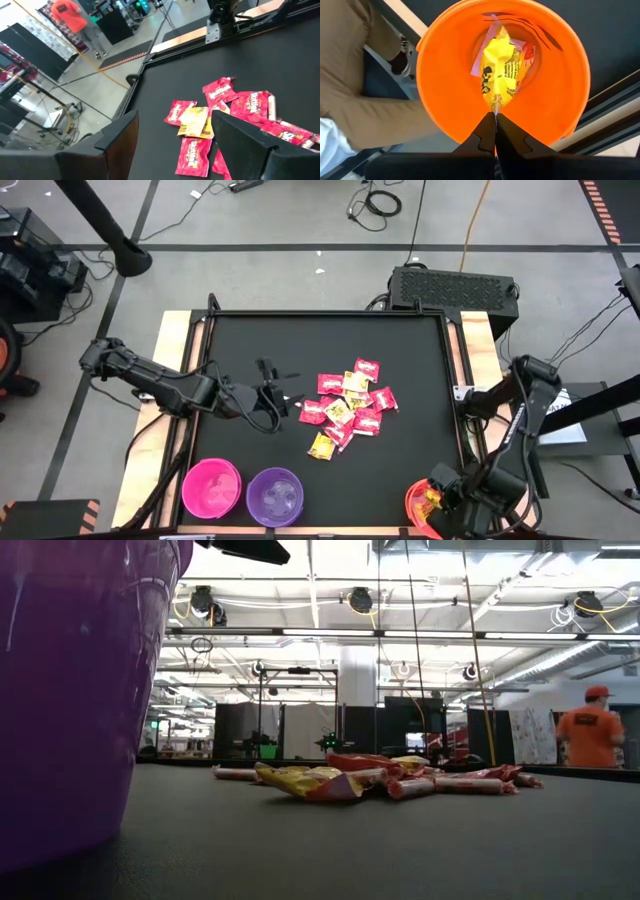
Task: Sort candy by brand, put in halloween buckets
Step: Put the yellow candy into the orange bucket, then put the orange candy into the pink bucket
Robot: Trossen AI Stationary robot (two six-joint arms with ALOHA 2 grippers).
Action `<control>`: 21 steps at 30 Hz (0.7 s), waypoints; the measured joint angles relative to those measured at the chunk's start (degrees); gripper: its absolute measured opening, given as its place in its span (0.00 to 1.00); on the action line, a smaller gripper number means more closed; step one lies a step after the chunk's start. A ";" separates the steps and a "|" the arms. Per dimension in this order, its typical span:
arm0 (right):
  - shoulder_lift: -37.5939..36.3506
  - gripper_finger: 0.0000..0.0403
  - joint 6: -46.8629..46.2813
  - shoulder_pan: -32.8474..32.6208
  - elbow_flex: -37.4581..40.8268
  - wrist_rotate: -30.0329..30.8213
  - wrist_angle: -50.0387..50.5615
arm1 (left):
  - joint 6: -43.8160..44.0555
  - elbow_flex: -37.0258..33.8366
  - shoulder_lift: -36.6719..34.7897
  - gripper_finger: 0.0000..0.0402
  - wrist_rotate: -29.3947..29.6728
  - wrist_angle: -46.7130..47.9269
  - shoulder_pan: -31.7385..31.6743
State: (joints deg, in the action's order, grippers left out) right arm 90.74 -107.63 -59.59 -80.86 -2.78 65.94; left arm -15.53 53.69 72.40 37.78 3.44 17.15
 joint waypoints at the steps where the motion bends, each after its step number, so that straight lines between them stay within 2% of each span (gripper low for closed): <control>1: 0.33 0.01 0.02 0.03 0.00 0.01 0.03 | 0.00 0.00 0.00 0.64 -0.47 0.00 -0.02; 4: 1.26 0.05 -0.27 0.35 0.00 -0.42 0.03 | 0.15 -0.02 0.14 0.64 -1.86 -0.05 -0.04; 12: -1.09 0.25 0.20 1.03 0.00 -2.04 0.30 | 0.10 0.00 1.61 0.64 -3.01 0.82 -0.48; 16: -3.50 0.30 -0.62 1.06 0.00 1.81 2.18 | -4.59 0.00 1.55 0.64 2.31 0.43 -1.47; 19: -4.68 0.30 0.75 1.28 0.00 8.26 7.21 | -10.47 0.00 1.21 0.64 8.87 0.94 -1.55; 21: -5.26 0.30 1.40 1.59 0.00 12.42 11.88 | -11.85 0.07 1.05 0.64 11.22 2.30 -1.54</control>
State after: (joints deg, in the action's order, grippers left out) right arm 85.49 -106.22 -58.00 -80.86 9.64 77.82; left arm -27.38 53.76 73.45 49.01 5.74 15.61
